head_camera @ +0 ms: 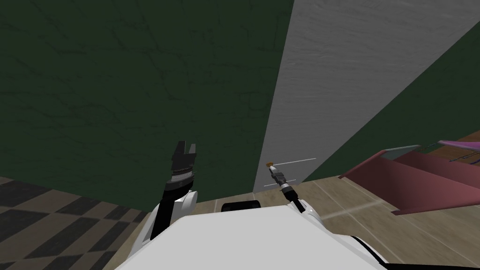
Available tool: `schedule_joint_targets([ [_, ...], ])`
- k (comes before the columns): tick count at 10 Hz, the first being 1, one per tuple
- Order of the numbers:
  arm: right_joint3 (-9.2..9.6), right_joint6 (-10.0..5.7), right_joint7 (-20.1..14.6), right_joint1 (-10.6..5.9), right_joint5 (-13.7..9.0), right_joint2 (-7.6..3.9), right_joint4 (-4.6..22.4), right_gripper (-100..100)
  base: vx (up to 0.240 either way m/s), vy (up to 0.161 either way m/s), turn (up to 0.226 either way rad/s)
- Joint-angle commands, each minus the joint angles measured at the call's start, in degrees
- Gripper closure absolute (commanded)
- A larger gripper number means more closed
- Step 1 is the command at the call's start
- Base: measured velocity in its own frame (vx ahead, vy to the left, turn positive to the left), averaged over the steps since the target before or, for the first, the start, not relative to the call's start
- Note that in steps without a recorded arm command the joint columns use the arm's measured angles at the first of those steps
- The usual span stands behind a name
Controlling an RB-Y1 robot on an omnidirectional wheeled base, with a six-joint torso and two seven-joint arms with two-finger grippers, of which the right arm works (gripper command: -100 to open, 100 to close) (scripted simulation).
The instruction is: Pull the door open
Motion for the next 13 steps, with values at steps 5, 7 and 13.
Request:
schedule_joint_targets([
  [5,1.18,0.43,-7.58,-0.16,-1.89,0.12,-0.09,100,-0.037,-0.015,0.033],
  [7,1.63,0.6,-10.57,-0.29,-2.65,0.12,-0.1,100,-0.043,-0.017,0.038],
  [13,2.75,1.02,-18.3,-0.62,-4.56,0.11,-0.12,100,-0.036,-0.018,0.031],
])
